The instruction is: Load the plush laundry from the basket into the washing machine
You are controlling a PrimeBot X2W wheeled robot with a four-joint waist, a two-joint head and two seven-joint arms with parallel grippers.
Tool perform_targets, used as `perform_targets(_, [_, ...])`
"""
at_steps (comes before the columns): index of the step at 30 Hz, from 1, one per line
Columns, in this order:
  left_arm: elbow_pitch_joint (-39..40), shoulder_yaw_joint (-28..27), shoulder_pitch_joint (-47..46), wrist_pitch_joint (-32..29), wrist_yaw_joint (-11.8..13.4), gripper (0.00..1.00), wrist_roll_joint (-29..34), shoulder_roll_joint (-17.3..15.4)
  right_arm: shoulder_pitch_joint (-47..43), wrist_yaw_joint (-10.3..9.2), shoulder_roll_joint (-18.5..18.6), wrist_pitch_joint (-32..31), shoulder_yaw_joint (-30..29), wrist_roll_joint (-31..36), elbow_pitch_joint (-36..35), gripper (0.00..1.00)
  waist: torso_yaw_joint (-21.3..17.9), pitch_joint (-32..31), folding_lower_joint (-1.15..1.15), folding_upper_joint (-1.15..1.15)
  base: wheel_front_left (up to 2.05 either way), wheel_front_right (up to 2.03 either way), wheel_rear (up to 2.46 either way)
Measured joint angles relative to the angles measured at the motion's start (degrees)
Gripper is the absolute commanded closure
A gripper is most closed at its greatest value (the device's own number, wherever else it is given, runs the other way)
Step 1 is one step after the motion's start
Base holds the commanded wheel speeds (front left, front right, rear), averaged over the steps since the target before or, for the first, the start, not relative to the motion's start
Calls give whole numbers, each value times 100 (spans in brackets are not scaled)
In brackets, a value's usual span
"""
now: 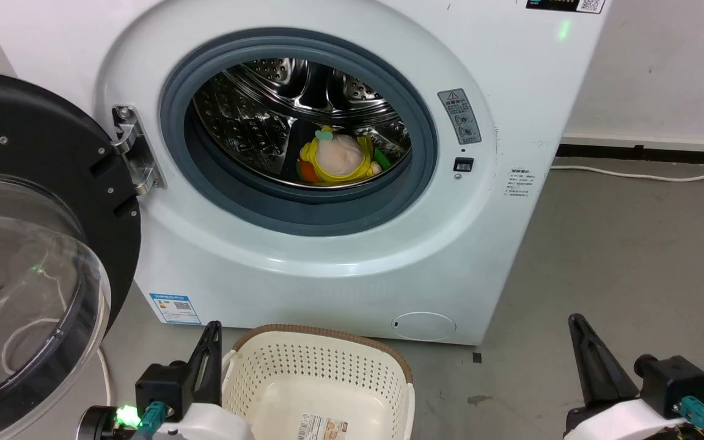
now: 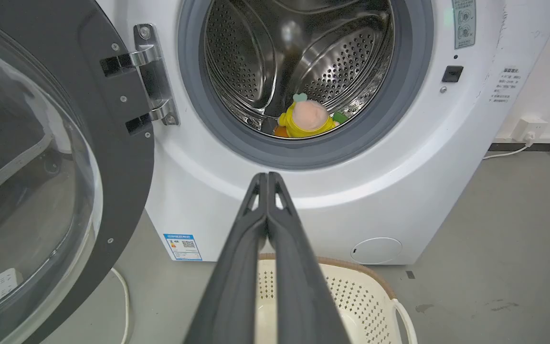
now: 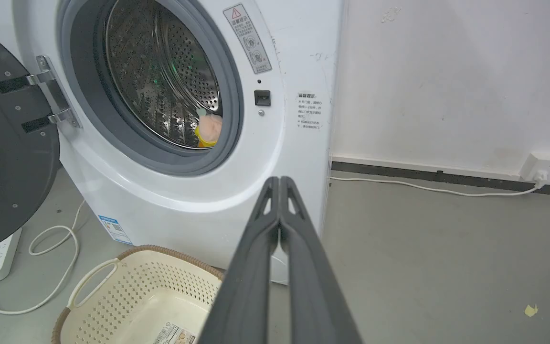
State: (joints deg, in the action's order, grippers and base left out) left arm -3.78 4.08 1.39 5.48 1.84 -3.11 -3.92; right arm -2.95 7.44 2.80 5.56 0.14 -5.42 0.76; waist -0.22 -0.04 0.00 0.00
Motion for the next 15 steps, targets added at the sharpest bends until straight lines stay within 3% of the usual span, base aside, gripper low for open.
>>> perform_targets(15, [116, -130, -22, -193, -51, 100, 79, 49, 68, 0, 0, -197, 0, 157, -21, 100, 7, 1, 0, 0, 0, 0, 0])
